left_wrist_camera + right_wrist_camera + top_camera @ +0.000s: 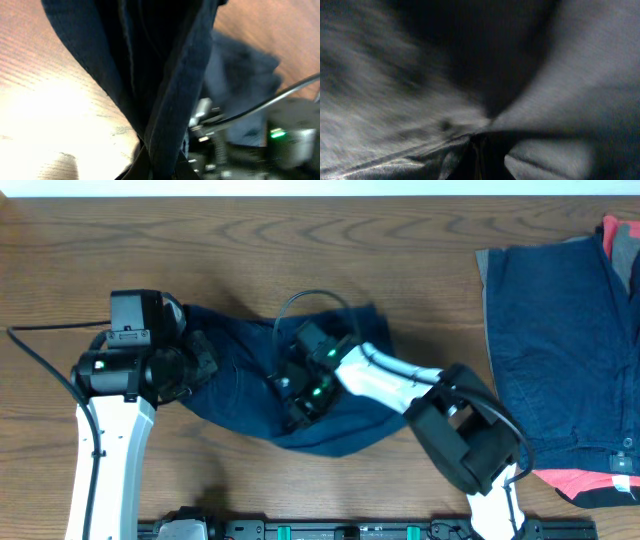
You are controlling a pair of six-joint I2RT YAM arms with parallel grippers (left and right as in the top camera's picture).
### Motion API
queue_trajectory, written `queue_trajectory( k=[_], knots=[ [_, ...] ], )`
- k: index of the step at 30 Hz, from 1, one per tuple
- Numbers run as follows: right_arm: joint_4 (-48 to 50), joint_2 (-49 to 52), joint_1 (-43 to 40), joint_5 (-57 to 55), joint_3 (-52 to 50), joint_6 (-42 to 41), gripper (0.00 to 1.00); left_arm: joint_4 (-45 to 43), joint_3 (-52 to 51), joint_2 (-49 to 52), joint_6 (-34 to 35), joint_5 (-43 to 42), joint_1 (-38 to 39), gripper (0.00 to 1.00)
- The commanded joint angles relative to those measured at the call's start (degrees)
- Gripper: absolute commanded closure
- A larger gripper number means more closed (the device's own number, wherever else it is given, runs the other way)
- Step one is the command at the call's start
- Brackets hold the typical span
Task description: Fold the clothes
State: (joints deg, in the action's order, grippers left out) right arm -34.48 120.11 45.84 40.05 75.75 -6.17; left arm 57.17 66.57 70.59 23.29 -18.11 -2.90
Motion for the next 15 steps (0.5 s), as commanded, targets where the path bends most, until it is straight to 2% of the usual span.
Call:
queue_trajectory(
  k=[1, 4, 6, 10, 15],
  knots=[
    [2.4, 0.4, 1.2, -0.8, 0.2, -3.5, 0.97, 1.6, 1.9, -0.9, -0.3, -3.5, 0.1, 0.94],
    [-0.7, -0.6, -0.8, -5.6, 1.7, -4.5, 0.87, 5.1, 1.9, -0.8, -0.3, -5.2, 0.2, 0.94],
    [-5.4, -1.9, -3.4, -10.0, 3.1, -4.5, 0.85, 7.1, 1.9, -0.8, -0.4, -6.2, 0.2, 0.94],
    [-15.1, -6.4, -10.2, -20.7, 5.1, -5.2, 0.84, 8.2, 1.9, -0.8, -0.3, -7.5, 0.8, 0.94],
    [-24.4, -10.2, -18.8, -34.9, 5.1, -5.7, 0.88, 6.4, 1.9, -0.8, -0.3, -7.4, 2.8, 0.94]
  ],
)
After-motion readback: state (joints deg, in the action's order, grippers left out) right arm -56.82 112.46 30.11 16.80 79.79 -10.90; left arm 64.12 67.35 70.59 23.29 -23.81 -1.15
